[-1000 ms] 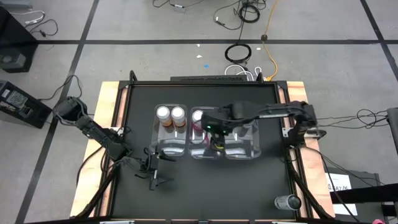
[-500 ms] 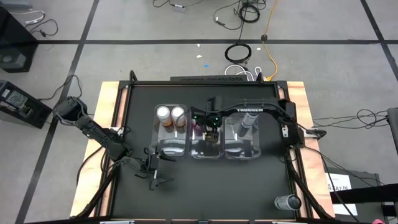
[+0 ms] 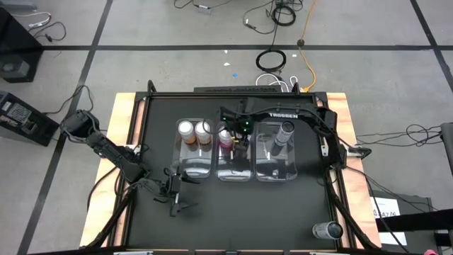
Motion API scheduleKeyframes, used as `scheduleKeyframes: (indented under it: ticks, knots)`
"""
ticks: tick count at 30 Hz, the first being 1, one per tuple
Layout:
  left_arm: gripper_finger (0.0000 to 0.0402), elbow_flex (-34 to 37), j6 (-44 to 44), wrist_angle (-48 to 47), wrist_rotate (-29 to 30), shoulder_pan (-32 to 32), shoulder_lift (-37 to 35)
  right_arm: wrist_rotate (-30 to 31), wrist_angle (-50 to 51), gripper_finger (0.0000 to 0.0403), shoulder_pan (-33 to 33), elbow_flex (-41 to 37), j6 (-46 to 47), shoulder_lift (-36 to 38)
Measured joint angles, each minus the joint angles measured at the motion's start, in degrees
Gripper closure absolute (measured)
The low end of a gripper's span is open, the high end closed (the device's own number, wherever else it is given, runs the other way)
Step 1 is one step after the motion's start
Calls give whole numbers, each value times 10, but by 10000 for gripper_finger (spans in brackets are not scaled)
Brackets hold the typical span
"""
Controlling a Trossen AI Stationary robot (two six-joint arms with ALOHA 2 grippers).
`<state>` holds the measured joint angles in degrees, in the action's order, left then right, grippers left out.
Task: Sort soda cans
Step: Put the right pink-white soda can into the center transparent bin
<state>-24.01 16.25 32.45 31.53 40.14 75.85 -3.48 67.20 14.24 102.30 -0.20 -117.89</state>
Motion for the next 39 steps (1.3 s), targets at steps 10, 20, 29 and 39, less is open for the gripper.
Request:
scheduleKeyframes:
  ticks: [10, 20, 29, 39]
  knots:
    - [11, 0, 0, -1, 0, 0, 0, -14, -35, 99, 14, -40, -8, 5]
    - [11, 0, -1, -2, 0, 0, 0, -10, -40, 61, 15, -44, -16, 1]
    - [11, 0, 0, -2, 1, 0, 0, -10, -37, 59, 16, -44, -20, 2]
    - [11, 0, 0, 1, 1, 0, 0, -13, -25, 58, 24, -43, -15, 8]
